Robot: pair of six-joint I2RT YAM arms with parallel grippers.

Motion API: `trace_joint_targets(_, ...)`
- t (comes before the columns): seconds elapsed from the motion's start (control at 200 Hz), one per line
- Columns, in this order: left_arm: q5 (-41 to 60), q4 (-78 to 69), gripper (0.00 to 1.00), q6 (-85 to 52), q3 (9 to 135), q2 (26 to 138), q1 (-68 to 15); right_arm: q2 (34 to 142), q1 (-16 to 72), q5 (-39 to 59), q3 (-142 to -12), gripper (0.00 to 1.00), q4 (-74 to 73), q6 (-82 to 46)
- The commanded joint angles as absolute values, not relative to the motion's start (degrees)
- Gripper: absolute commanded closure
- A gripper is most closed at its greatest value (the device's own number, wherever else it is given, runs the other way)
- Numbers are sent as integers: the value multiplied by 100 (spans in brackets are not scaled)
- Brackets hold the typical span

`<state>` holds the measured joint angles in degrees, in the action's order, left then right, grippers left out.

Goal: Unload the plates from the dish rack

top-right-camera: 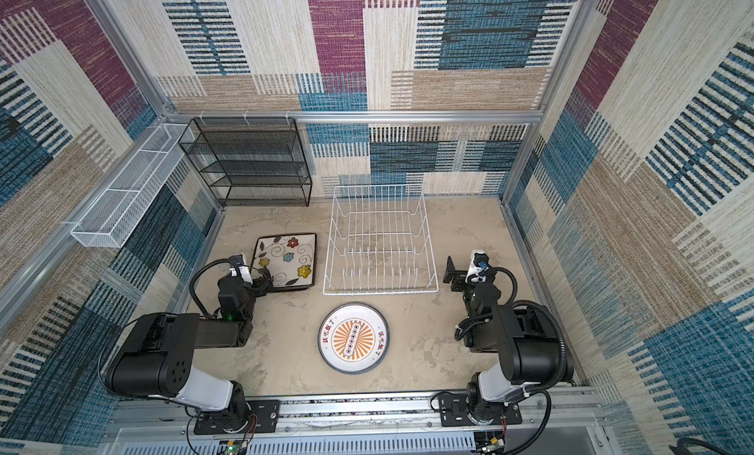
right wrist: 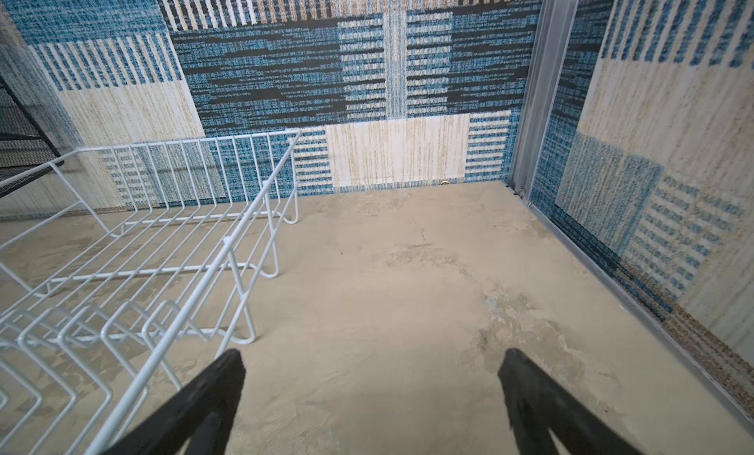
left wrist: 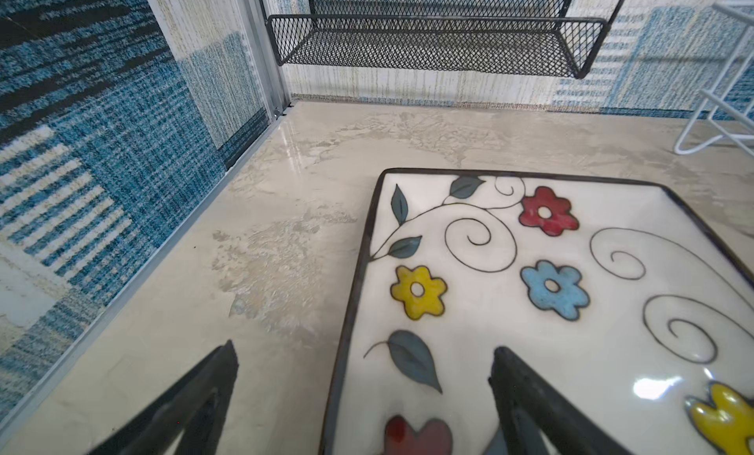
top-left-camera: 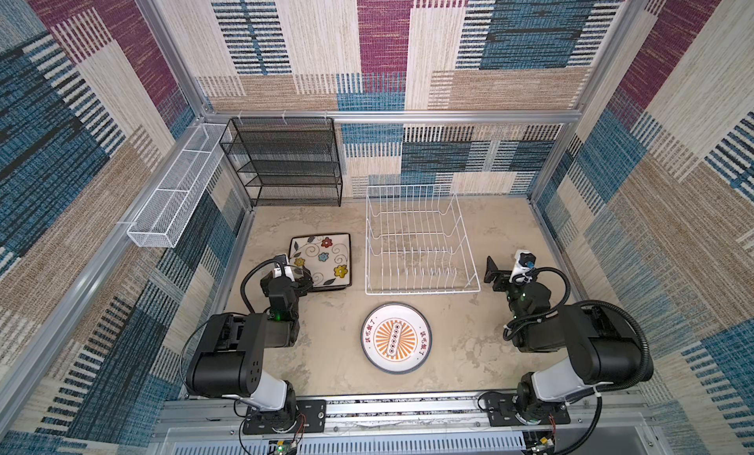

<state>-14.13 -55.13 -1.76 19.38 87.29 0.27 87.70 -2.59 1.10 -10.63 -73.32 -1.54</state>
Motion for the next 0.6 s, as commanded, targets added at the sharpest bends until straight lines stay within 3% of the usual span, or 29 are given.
trace_joint_targets(0.0,-1109,-4911,1,-281,2311,8792,68,8779,-255,204,-1115,0,-7494,-103)
trace_joint_targets(0.596,-982,-4816,1,-229,2338,8782,61,8773,-246,202,-1090,0,-7524,-93)
